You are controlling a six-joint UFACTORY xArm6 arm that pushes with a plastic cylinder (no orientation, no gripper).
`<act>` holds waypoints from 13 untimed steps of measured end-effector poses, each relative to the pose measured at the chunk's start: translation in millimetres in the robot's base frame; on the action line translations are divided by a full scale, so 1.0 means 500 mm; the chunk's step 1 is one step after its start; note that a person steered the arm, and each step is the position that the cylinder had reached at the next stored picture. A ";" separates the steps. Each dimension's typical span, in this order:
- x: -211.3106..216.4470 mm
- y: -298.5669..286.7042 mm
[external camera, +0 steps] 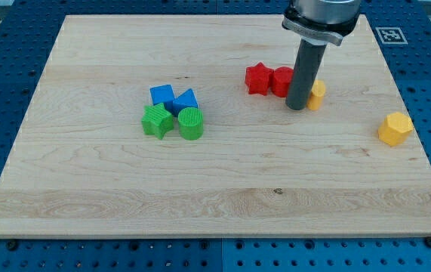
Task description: Place the yellow heart to the top of the yellow hexagon
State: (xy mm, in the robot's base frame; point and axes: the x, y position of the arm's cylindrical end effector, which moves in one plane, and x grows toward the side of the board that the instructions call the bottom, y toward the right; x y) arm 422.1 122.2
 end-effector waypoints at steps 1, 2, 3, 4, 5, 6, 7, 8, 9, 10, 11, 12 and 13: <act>-0.001 0.000; -0.001 -0.001; -0.001 -0.002; -0.008 -0.002; -0.017 0.058; -0.017 0.071; -0.097 -0.011; -0.092 0.035; -0.020 0.085; -0.069 0.092; -0.141 0.064; -0.115 0.109; -0.088 0.174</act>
State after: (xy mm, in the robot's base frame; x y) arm 378.3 209.2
